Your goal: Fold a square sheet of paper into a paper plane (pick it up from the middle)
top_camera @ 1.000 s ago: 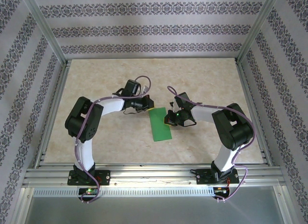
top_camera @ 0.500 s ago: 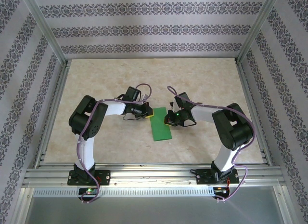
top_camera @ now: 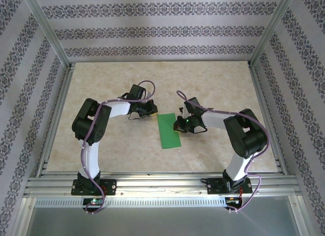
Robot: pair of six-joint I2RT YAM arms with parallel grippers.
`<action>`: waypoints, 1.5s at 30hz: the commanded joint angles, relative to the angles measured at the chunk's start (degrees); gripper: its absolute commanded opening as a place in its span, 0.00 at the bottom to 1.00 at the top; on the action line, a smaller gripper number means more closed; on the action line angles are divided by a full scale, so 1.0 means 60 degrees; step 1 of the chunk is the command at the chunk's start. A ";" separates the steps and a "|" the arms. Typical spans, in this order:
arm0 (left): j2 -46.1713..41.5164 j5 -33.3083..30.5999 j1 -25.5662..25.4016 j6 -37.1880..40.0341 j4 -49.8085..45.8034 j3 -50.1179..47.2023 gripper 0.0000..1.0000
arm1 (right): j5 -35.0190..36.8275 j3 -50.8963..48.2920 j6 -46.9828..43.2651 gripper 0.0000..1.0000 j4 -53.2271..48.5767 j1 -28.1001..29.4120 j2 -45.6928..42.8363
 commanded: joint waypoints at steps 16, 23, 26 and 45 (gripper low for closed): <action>-0.1736 0.1434 -0.1396 -0.0090 0.0587 -0.1599 0.05 | 0.0837 -0.0371 -0.0105 0.00 -0.1327 -0.0015 0.0283; -0.1597 0.1368 -0.1599 -0.0277 0.1328 -0.2566 0.05 | 0.0809 -0.0348 -0.0131 0.00 -0.1357 -0.0008 0.0314; -0.1489 0.1391 -0.1599 -0.0466 0.1917 -0.3157 0.05 | 0.0807 -0.0352 -0.0156 0.00 -0.1372 -0.0016 0.0330; -0.2545 0.1185 -0.2151 -0.0330 0.1159 -0.3325 0.05 | 0.0866 -0.0376 -0.0128 0.00 -0.1394 -0.0016 0.0285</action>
